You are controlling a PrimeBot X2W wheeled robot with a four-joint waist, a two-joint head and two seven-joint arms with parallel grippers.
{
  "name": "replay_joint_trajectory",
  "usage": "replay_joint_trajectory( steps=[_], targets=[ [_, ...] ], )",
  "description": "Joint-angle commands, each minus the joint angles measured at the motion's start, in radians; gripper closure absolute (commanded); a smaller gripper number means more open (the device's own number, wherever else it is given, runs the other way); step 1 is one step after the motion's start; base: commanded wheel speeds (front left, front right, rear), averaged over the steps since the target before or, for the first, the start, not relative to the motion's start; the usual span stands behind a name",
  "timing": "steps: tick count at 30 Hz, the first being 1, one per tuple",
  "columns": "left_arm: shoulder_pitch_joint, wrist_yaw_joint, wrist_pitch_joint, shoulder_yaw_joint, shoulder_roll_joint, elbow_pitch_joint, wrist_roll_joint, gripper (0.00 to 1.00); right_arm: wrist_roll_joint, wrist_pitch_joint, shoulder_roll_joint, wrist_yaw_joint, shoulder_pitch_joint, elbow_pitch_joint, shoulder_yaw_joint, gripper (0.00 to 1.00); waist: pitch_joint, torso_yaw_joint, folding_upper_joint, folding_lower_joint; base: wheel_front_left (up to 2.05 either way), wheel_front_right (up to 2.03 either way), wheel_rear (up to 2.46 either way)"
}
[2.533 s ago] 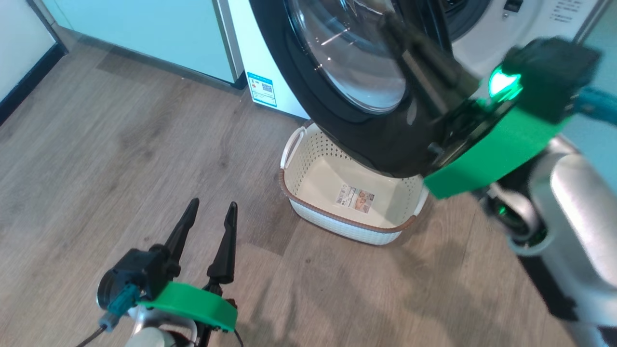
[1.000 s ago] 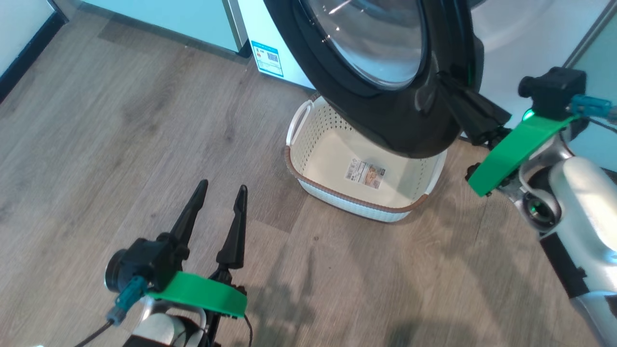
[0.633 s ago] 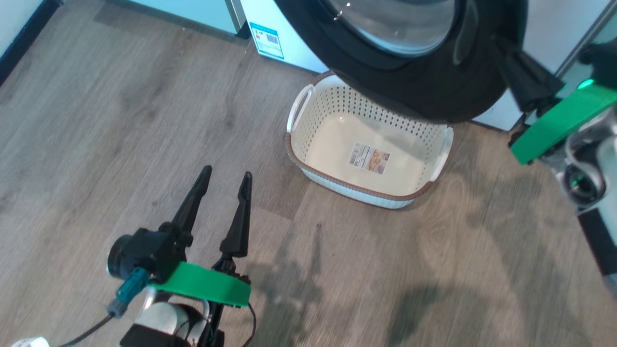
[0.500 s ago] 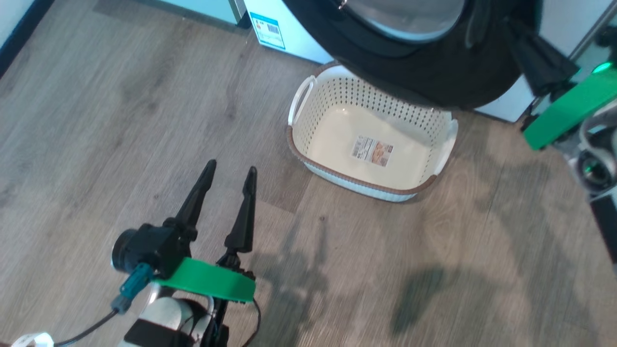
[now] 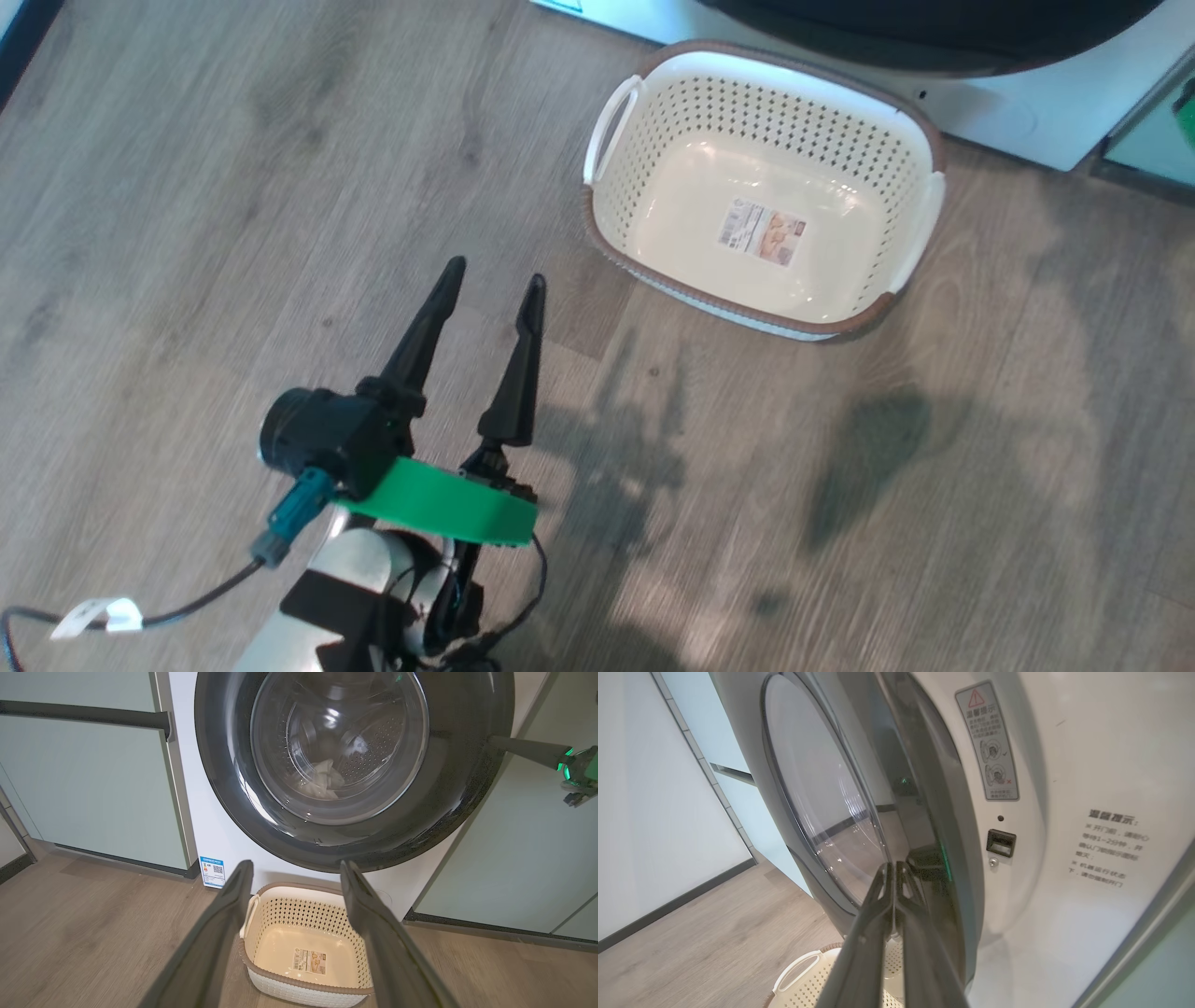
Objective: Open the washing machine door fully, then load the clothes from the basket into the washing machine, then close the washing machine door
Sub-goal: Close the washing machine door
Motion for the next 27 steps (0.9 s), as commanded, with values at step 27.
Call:
replay_joint_trajectory(
  steps=[27],
  targets=[
    [-0.043, -0.086, -0.009, 0.066, -0.078, 0.011, 0.065, 0.00, -0.029, -0.109, -0.032, -0.003, -0.216, 0.235, 0.049, 1.00, 0.021, 0.060, 0.0000, -0.0001, 0.00, 0.00, 0.00]
  ],
)
